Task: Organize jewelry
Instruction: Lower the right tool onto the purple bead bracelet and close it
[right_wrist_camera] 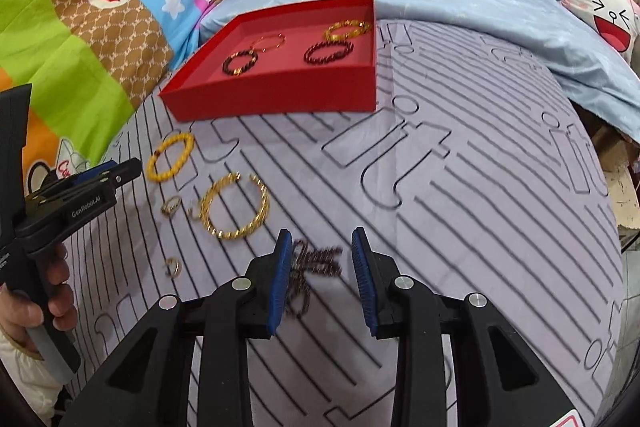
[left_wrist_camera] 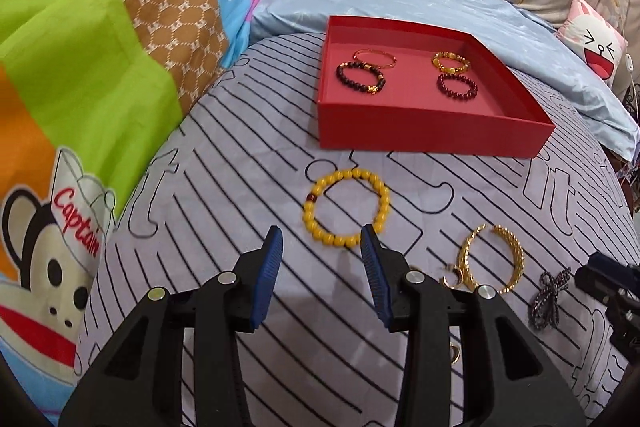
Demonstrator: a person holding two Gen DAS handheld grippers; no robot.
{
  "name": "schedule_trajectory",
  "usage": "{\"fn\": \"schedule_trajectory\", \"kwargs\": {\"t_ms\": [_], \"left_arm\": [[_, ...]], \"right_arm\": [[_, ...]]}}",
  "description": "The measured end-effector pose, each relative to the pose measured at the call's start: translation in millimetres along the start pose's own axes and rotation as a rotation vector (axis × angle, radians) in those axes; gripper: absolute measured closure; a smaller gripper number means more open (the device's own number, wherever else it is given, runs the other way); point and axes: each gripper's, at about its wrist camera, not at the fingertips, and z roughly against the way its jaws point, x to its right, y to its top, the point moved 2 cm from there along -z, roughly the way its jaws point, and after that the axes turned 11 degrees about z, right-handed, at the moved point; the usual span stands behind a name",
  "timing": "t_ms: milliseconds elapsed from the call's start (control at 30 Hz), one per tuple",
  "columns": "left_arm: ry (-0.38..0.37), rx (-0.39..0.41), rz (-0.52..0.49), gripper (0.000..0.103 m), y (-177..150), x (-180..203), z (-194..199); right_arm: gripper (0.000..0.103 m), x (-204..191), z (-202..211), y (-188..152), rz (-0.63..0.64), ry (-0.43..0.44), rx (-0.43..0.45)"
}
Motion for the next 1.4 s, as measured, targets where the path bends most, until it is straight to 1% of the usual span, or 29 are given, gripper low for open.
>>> {"fn": "schedule_trajectory", "kwargs": {"t_ms": [133,300,567,633,733,767,800,833,867,1000,1033,1267,1400], "left_arm": [[0.003,0.001,0.015,0.064,-11.7,-5.1,5.7],[0.000,-0.018,0.024,0.064,-23.7,-9.3,8.9],[0.000,-0.033,0.033,0.064,-30.2,-12.8,7.4],[-0.002,-0.037,0.039,0.064,-30.0,-13.4,6.5],[-0.005,-0.042,0.044,0.064,-28.8,-13.6,4.5],[-0.006,-0.043,0.045,0.064,-28.7,-13.5,4.3],[-0.005,-0.044,0.046,0.064,-28.4,-13.3,3.8],[-0.006,-0.045,0.050,0.063,-27.8,-13.9,2.9],[-0.007,-0.046,0.053,0.060,-27.2,-14.3,2.2],[-0.014,-0.050,0.076,0.059,-23.4,-17.8,-0.2],[-0.013,-0.051,0.082,0.059,-22.3,-18.6,-1.1],[-0.019,-0.054,0.100,0.058,-15.7,-21.1,-4.7],[-0.040,-0.057,0.100,0.058,-14.6,-16.8,-2.7]], "right_arm": [[0.073,-8.4,-3.7,-8.7,0.012,0.000,-0.012],[0.073,-14.5,-11.1,-12.5,0.017,0.008,-0.020],[0.073,-15.3,-21.0,-16.0,0.021,-0.001,-0.030],[0.076,-16.2,-21.5,-16.0,0.035,-0.014,-0.028],[0.087,-16.2,-21.7,-15.9,0.041,-0.014,-0.026],[0.089,-15.7,-21.7,-15.8,0.039,-0.011,-0.026],[0.090,-15.4,-21.7,-15.8,0.038,-0.011,-0.026],[0.092,-15.3,-21.3,-15.9,0.038,-0.012,-0.026],[0.094,-15.1,-20.8,-16.0,0.038,-0.011,-0.026],[0.094,-14.2,-17.3,-15.4,0.028,0.002,-0.023],[0.099,-14.0,-15.4,-15.1,0.026,0.006,-0.018],[0.099,-13.6,-5.8,-8.0,0.015,0.020,0.007],[0.099,-11.3,-2.7,-5.6,0.007,0.022,0.018]]}}
